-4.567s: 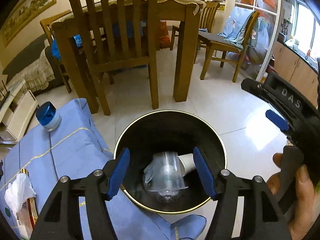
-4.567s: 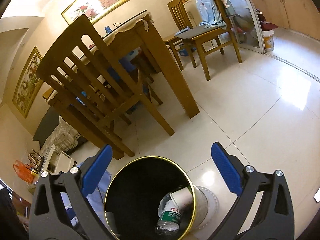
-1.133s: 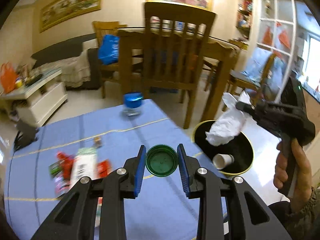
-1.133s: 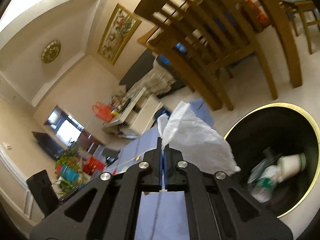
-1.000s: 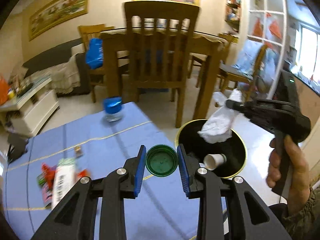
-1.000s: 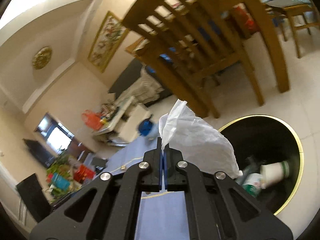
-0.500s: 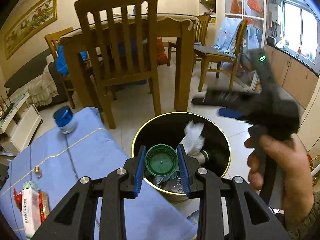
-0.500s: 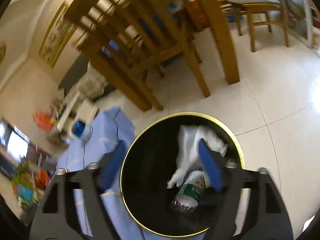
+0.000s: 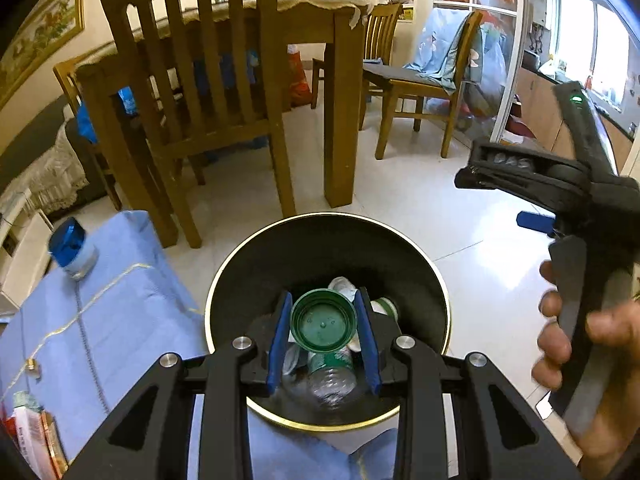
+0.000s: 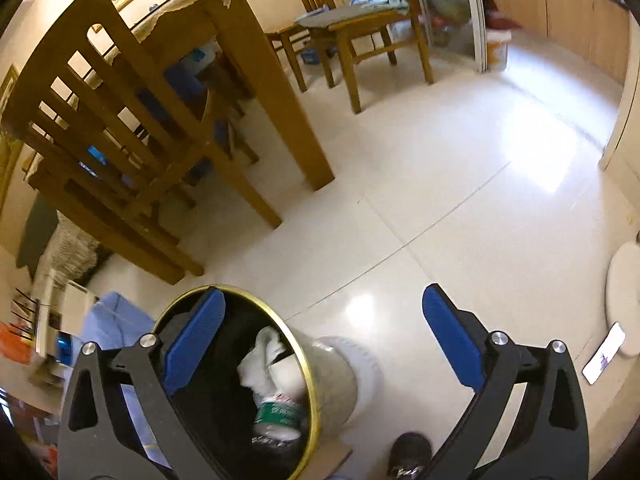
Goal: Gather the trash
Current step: 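Release the tissue and green cap into the black bin with both tools, then move both tools back over the remaining wrappers and medicine box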
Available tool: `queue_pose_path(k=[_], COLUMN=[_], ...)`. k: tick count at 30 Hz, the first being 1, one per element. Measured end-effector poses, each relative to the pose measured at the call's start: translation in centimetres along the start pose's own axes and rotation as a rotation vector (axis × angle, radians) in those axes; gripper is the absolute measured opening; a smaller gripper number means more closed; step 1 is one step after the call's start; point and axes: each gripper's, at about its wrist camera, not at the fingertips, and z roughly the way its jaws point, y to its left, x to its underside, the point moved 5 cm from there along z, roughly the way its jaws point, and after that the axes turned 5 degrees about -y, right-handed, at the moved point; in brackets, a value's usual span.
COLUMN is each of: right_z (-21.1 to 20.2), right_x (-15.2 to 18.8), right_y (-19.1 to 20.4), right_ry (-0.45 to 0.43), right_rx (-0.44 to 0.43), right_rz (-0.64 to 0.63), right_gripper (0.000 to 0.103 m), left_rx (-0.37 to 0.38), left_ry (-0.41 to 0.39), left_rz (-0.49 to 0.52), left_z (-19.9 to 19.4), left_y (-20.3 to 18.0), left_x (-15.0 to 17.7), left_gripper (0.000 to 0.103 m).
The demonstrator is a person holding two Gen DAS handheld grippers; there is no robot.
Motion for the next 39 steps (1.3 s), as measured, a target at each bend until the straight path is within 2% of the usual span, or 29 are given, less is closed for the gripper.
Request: queue_pose_path(k=[1, 3, 5, 7, 9, 11, 12, 13, 17, 20, 23, 27, 31, 35, 39], right_z=[0.1, -0.1, -0.3, -0.6, -1.4, -2.2, -2.6, -2.9, -3.3, -3.1, -3.3, -5.1, -6.7, -8.9, -12.9], right_x=[0.1, 0.3, 0.3, 0.0, -0.2, 0.0, 0.0, 0.5, 2.7, 4.3, 6.4, 8.8, 11.9, 18.0, 25.9], right_y=[0.3, 0.3, 0.2, 0.4, 1.5, 3.5, 4.4, 5.9, 9.7, 12.1, 15.0, 18.0, 21.6, 26.9, 33.4], right_ry=[0.007, 0.014, 0.013, -0.005, -0.039, -0.072, -0.085, -0.104, -0.142, -0.154, -0.170, -0.216, -0.189, -0.082, -0.041], right_rx=[-0.072, -0.148, -0.190, -0.192, -0.169, -0.155, -0.148, -0.132, -0.065, -0.028, -0.040, -0.161, -0.309, -0.513, -0.650], right_rz=[0.029, 0.072, 0.097, 0.090, 0.014, -0.081, -0.121, -0.197, -0.395, -0.512, -0.615, -0.661, -0.733, -0.826, -1.010], right_gripper=[0.097, 0.097, 0.097, 0.097, 0.097, 0.097, 0.097, 0.097, 0.097, 0.097, 0.097, 0.097, 0.097, 0.097, 0.097], left_rx=[0.004, -0.006, -0.011, -0.018, -0.029, -0.030, -0.027, -0.018, -0.002, -0.016, -0.066, -0.187, -0.287, -0.397, -0.439], left_ry=[0.001, -0.008, -0.017, -0.021, -0.029, -0.033, -0.035, -0.040, -0.052, -0.077, -0.094, -0.095, -0.109, -0.118, -0.162], left_rz=[-0.005, -0.013, -0.009, 0.002, 0.001, -0.021, -0.035, -0.056, -0.089, -0.116, -0.135, -0.156, -0.251, -0.415, -0.595], left_z=[0.1, 0.3, -0.1, -0.6, -1.6, -2.6, -3.3, -4.3, -8.4, -12.1, -15.0, -18.7, -22.3, -25.2, -28.0], left_y=[0.0, 0.0, 0.0, 0.1, 0.6, 1.3, 1.6, 2.1, 3.5, 5.1, 7.0, 11.4, 16.8, 24.1, 29.9], left_x=[-0.1, -0.4, -0.2, 0.2, 0.7, 1.3, 1.6, 2.3, 5.1, 7.7, 10.5, 14.8, 18.7, 22.7, 25.7], left_gripper=[0.046, 0.060, 0.061, 0.062, 0.065, 0.071, 0.078, 0.081, 0.084, 0.097, 0.096, 0.096, 0.096, 0.096, 0.096])
